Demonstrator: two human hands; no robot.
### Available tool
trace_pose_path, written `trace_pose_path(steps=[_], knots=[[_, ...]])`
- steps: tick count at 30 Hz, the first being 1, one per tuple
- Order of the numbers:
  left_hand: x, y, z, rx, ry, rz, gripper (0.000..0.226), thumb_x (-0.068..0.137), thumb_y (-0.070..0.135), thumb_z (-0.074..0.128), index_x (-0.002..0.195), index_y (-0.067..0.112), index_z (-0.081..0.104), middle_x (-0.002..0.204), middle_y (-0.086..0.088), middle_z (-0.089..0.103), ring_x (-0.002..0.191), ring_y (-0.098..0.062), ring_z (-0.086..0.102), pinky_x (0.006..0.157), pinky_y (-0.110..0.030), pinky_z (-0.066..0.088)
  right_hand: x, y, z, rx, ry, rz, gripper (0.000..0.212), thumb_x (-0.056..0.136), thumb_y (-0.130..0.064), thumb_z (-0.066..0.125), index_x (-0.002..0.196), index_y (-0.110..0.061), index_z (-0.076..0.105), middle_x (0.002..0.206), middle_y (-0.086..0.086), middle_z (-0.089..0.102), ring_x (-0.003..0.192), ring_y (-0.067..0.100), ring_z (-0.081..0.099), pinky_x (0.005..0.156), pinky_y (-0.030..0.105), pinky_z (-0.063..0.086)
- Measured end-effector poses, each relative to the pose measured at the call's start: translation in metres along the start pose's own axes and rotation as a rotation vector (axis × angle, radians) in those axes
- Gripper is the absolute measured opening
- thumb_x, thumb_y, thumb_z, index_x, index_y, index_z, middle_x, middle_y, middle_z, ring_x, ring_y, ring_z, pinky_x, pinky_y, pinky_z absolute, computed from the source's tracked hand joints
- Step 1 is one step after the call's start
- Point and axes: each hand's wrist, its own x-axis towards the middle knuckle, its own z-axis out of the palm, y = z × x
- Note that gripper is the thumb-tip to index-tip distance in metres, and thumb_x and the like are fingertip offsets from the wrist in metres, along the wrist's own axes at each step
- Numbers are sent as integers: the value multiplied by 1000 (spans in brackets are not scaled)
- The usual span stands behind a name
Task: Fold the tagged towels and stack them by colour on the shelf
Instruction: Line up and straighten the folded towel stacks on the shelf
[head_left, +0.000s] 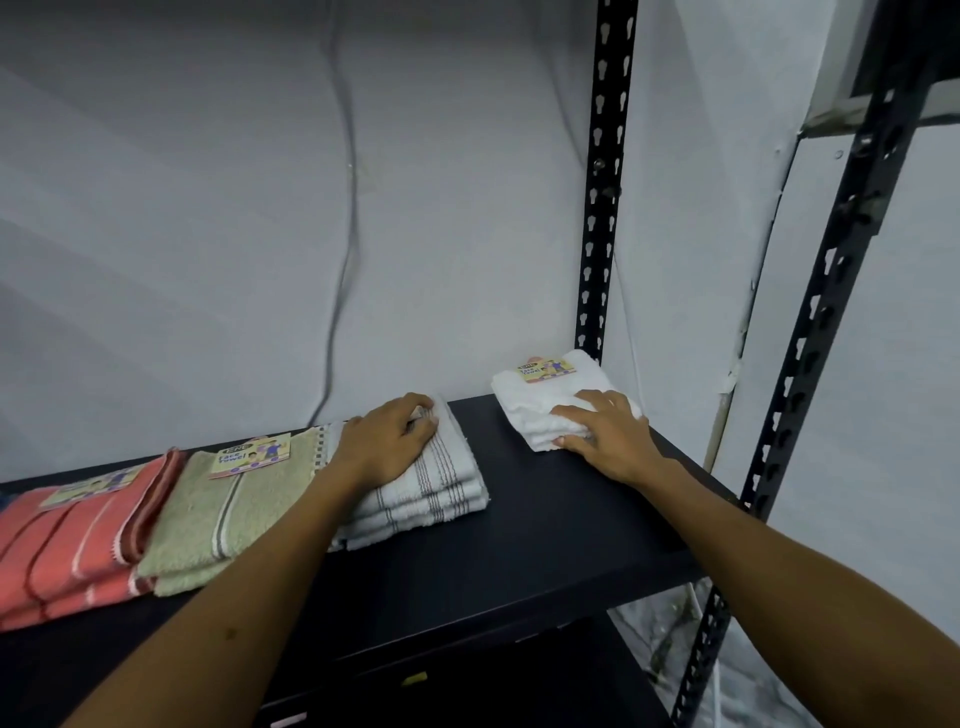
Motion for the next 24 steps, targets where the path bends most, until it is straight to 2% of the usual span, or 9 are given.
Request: trace_pose_path(steps=[8, 17, 19, 21, 24], knots=[[-4, -1, -1, -2, 3, 10, 49, 96, 57, 29, 135, 33, 48, 135, 4, 58, 123, -20, 53, 104, -47, 36, -41, -34, -1, -27, 23, -22, 40, 94, -55, 51, 134, -49, 48, 148, -10, 33, 137, 23, 22, 104, 56, 30], [-5, -2, 0, 13, -8, 13, 40, 102, 49, 33, 135, 32, 47, 137, 5, 56, 125, -20, 51, 106, -48, 31, -78, -61, -4, 52, 14, -68, 43, 92, -59, 51, 135, -53, 46, 152, -11, 31, 140, 21, 19, 107, 55, 26], [-5, -1, 0, 26, -18, 19, 42, 101, 49, 31, 136, 32, 46, 137, 6, 55, 125, -19, 50, 105, -47, 31, -81, -66, -2, 26, -21, -61, 47, 93, -61, 48, 139, -56, 39, 156, -10, 24, 144, 22, 13, 110, 58, 21], [-6, -1, -1, 31, -33, 23, 50, 96, 54, 27, 137, 31, 46, 137, 7, 54, 125, -19, 49, 105, -47, 30, -81, -71, -2, -76, -65, -39, 52, 93, -64, 42, 143, -58, 29, 160, -7, 14, 147, 25, 5, 111, 65, 11], [-7, -1, -2, 30, -45, 25, 63, 87, 58, 22, 139, 31, 45, 140, 7, 53, 127, -18, 48, 106, -48, 30, -77, -76, -3, -238, -83, -50, 55, 94, -66, 35, 146, -57, 20, 162, -3, 7, 148, 30, 2, 107, 73, 2]])
